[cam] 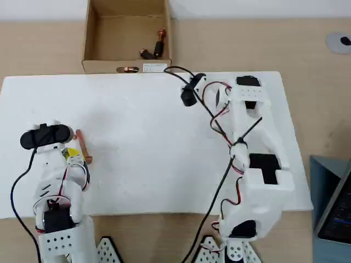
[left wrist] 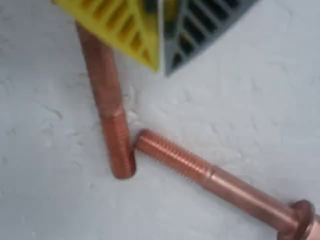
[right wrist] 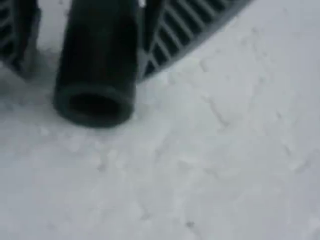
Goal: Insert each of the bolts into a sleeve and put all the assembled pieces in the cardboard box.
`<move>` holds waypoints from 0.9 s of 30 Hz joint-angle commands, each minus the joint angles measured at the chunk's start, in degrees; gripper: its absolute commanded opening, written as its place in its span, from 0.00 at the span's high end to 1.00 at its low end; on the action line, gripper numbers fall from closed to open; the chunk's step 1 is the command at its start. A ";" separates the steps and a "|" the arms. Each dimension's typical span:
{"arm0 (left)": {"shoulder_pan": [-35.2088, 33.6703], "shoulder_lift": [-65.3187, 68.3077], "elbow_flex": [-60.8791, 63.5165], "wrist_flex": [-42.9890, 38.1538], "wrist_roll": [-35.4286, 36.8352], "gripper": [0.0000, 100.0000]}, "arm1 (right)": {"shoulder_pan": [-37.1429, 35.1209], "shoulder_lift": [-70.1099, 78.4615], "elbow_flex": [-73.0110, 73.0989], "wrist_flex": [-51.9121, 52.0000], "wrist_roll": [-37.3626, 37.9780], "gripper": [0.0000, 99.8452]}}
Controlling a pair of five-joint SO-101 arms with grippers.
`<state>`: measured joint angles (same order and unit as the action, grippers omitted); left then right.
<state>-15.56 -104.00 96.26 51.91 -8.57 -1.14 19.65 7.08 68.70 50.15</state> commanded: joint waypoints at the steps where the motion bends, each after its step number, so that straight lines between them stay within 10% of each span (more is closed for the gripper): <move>1: -0.26 -0.40 0.70 0.26 0.09 1.00 | 0.31 0.75 -1.54 -0.88 0.00 0.95; 27: 0.88 -0.40 0.79 0.26 -0.44 1.00 | -4.09 0.31 -47.25 32.44 -14.86 0.99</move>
<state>-15.56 -104.00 96.26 51.91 -8.57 -4.13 20.70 -29.76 96.84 37.23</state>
